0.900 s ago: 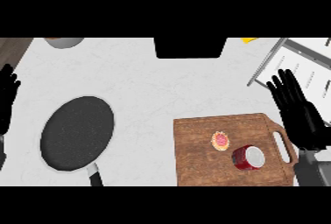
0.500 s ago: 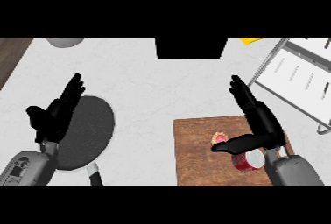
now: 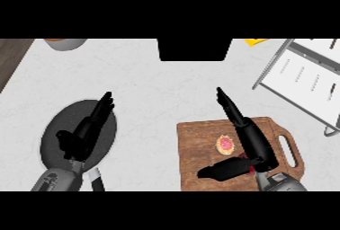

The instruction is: Pick the can from the cutting board and place it in the tiered basket

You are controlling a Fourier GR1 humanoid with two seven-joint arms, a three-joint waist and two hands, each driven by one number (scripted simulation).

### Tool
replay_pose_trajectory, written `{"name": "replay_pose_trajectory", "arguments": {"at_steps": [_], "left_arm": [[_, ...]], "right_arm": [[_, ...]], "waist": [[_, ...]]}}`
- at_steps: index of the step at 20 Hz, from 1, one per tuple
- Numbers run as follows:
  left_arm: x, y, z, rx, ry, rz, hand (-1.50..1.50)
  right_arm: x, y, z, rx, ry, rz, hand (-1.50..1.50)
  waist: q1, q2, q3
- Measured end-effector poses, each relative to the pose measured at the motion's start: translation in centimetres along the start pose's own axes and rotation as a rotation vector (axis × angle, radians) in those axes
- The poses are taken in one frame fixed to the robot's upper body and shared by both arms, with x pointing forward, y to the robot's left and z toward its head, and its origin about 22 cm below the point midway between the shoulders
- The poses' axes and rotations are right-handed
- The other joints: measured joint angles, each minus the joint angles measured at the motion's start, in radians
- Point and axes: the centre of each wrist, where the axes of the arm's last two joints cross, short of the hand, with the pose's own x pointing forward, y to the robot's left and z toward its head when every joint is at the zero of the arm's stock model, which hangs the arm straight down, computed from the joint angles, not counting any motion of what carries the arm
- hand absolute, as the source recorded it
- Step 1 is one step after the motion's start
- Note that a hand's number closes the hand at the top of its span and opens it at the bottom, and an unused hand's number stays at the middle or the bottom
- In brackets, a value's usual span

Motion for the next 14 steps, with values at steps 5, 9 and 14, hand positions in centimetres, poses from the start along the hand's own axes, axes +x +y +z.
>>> {"name": "replay_pose_trajectory", "arguments": {"at_steps": [5,9,14], "left_arm": [[-0.4,0.3,0.4,0.004,0.011,0.000,0.00],[-0.5,0.1,0.4,0.005,0.016,-0.001,0.00],[-0.6,-0.1,0.3,0.004,0.016,0.000,0.00]], "right_arm": [[3.5,-4.1,0.5,0.090,0.057,0.362,-1.50],[6.2,-6.3,1.0,0.226,0.181,0.683,-1.50],[10.2,-6.3,2.0,0.387,0.324,0.965,-1.50]], "waist": [[-0.013,-0.010,-0.004],[-0.020,-0.014,-0.008],[-0.019,-0.012,-0.006]]}}
